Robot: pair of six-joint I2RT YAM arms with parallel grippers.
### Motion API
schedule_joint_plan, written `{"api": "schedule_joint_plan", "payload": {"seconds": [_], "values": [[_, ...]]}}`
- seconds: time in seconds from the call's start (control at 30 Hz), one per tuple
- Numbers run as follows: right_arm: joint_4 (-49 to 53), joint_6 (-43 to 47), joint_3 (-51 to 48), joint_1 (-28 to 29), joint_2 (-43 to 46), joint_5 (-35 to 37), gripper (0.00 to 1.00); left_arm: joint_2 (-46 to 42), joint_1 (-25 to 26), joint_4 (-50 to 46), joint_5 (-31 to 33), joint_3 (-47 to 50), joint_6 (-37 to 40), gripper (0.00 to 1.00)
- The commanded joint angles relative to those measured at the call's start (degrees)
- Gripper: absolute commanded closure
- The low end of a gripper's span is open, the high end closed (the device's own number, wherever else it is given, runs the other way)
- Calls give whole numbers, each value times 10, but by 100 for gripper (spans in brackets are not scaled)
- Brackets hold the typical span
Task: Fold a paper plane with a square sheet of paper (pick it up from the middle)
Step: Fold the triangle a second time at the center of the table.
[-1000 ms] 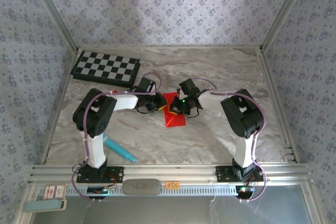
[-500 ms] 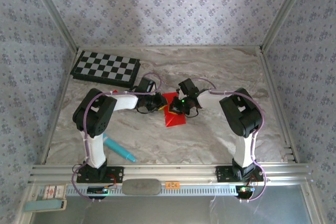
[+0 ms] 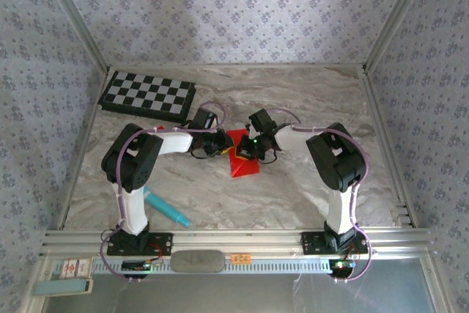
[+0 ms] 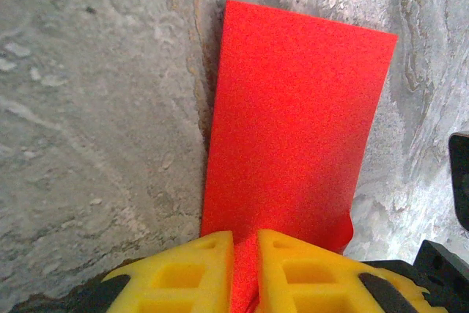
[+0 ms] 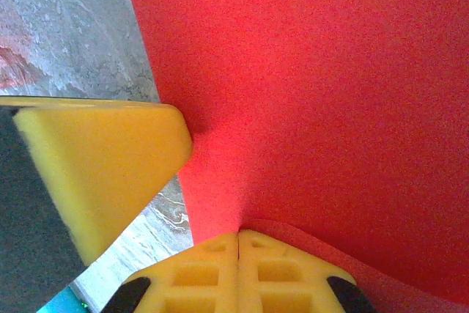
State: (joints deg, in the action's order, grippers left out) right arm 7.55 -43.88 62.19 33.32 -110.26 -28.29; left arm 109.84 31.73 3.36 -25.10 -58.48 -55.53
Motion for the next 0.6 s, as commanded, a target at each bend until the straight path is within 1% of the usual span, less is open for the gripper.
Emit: {"api": "schedule_joint_plan", "payload": {"seconds": [0.0,0.17,0.57], "values": [[40,24,8,4,-1,4,100,12,1,-37,1,2,13,84],[51,41,13,8,0,-5,100,11,1,-38,1,2,13,83],[53,37,22,10,-23,0,100,8,2,-40,1,-1,13,84]]}}
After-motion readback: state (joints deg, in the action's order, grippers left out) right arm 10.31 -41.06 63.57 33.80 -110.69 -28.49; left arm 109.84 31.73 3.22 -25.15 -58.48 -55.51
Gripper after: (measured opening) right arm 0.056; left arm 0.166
